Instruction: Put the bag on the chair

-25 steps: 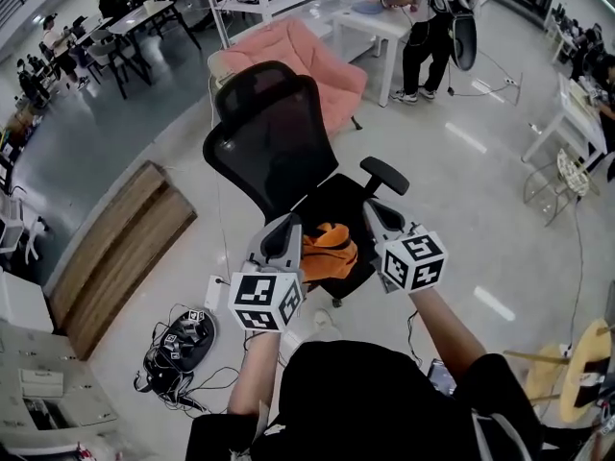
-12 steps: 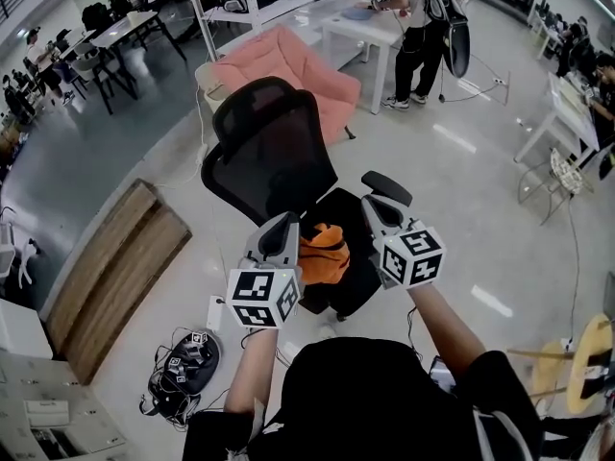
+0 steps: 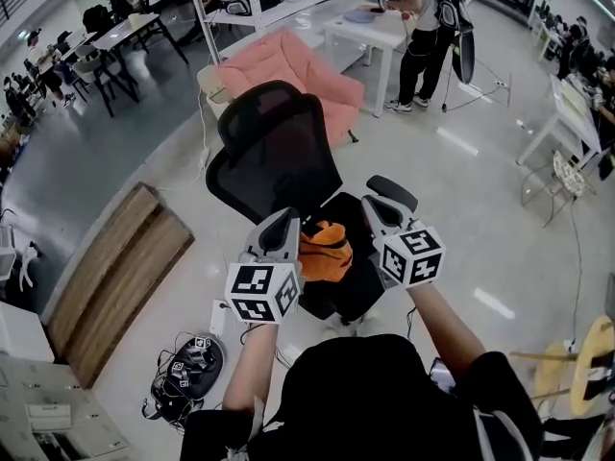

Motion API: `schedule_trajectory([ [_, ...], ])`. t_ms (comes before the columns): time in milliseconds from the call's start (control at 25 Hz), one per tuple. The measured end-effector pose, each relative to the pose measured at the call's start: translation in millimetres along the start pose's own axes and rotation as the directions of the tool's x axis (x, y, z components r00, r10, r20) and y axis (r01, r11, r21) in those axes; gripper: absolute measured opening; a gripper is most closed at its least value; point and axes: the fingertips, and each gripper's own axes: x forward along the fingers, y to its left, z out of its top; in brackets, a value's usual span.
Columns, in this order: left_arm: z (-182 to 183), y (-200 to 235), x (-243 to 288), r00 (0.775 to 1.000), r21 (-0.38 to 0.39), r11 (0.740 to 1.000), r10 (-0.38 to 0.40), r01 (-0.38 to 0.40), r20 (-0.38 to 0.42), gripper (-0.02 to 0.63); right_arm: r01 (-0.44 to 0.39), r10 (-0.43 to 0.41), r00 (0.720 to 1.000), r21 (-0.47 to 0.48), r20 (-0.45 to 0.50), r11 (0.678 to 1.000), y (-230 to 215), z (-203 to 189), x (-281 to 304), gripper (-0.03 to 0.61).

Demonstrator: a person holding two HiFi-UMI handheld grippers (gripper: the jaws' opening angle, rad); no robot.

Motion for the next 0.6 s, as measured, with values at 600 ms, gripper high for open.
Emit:
schedule_trajectory([
  [600, -10.1, 4.9, 57.8, 0.999, -0.021, 1.0, 0.011, -0.012, -0.035, 0.009, -0.028, 0.029, 0.999, 0.008, -0.029, 1.0, -46.4, -1.2, 45.0, 0.002],
])
